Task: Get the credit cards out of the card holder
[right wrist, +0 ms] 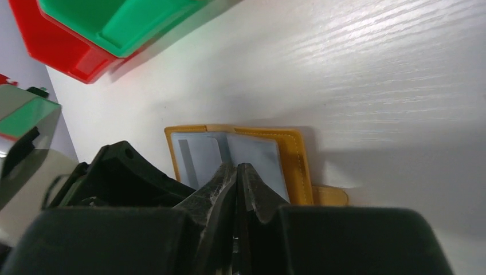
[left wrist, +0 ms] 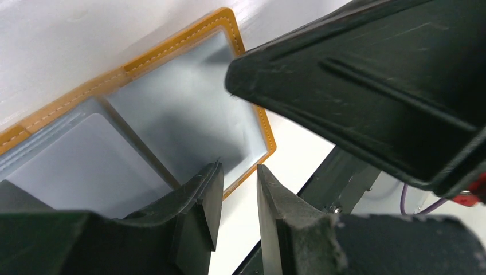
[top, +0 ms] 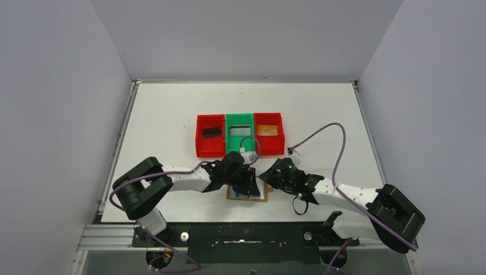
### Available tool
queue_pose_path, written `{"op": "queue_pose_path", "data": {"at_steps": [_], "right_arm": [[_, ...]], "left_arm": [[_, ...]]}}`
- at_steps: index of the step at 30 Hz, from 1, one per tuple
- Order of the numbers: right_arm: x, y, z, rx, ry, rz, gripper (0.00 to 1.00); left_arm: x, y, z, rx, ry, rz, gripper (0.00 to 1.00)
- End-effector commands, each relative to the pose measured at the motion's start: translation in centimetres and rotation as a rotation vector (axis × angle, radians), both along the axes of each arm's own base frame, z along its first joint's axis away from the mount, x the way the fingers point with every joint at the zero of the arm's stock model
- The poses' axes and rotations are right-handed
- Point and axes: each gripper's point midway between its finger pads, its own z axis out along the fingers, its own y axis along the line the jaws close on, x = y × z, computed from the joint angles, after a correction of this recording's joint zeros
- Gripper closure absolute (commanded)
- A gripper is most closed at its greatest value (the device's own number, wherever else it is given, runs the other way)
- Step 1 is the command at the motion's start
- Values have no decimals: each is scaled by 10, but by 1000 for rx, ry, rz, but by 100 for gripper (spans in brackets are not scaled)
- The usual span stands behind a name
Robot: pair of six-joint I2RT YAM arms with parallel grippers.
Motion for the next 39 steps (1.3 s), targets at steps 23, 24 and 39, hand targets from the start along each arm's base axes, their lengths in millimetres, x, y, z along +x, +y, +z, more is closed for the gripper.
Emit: {"op": "queue_pose_path", "data": {"at_steps": [23,24,39], "right_arm": [[-12,35,-36,-90,47,182,85],[-13,36,-37,-90,48,182,85],[-20,56,-22,132,-42,187,73]], "left_arm": [[34,83,20,143,-145,257,58],[33,82,20,139,-145,250,58],[17,99,-19,318,-79,153,61]]}}
